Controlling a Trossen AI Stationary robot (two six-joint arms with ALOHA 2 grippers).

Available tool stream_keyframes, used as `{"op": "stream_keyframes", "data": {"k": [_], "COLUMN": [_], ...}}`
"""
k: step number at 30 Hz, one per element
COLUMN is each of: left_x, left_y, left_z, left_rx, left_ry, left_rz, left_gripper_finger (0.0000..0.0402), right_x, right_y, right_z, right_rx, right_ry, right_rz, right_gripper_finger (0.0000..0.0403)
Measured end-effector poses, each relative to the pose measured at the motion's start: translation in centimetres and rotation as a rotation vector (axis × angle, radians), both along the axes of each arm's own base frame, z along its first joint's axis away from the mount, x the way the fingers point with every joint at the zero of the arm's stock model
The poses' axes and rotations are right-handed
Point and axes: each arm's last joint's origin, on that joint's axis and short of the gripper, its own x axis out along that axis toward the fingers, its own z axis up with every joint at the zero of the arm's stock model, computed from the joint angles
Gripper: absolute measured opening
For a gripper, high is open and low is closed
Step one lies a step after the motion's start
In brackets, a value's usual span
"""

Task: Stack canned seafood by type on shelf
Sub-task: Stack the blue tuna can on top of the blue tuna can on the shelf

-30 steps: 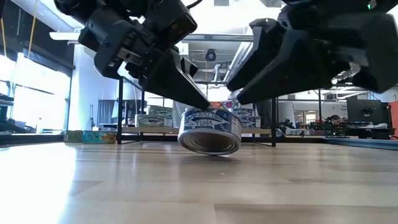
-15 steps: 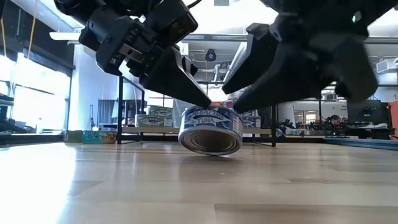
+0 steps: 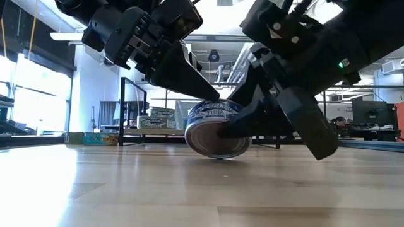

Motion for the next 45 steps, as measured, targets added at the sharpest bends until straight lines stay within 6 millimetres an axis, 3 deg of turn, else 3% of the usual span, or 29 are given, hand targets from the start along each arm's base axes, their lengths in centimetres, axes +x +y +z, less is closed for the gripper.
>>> {"op": "stream_keyframes", "data": {"k": [3,8,12,16,21,27,31,39,45], "left_x": [-0.1,-2.1,-4.9,-7.2,-8.6,-8.7,-8.8,-9.0,-8.9], "left_y": [0.1,0.8,1.8,2.1,1.3,0.2,-0.1,-0.3,-0.3], "left_z": [0.3,2.2,2.2,1.0,-1.5,-2.2,-2.2,-2.3,-2.1], "left_rx": [-0.006,0.036,0.134,0.172,0.094,-0.017,-0.019,-0.019,-0.026], "left_ry": [0.000,0.116,0.343,0.409,0.351,0.137,0.081,0.080,0.067], "left_rz": [0.018,0.055,0.207,0.368,0.396,0.353,0.318,0.309,0.309], "left_gripper_finger": [0.0001,0.0004,0.0004,0.0005,0.0005,0.0005,0.0005,0.0005,0.0005], "right_x": [0.0,-0.4,0.0,0.5,1.2,1.9,1.5,0.6,0.3], "right_y": [-0.1,0.5,-0.2,-3.1,-9.3,-17.7,-21.5,-23.2,-23.1], "right_z": [0.0,0.7,4.0,6.9,9.2,9.1,8.4,8.2,7.9], "right_rx": [0.012,0.040,0.017,-0.139,-0.249,-0.258,-0.231,-0.183,-0.155], "right_ry": [-0.008,-0.011,-0.044,0.025,0.167,0.320,0.420,0.471,0.473], "right_rz": [-0.010,0.005,-0.070,-0.170,-0.296,-0.399,-0.446,-0.516,-0.551], "right_gripper_finger": [0.0120,0.0115,0.0115,0.0115,0.0115,0.0115,0.0115,0.0122,0.0213]}}
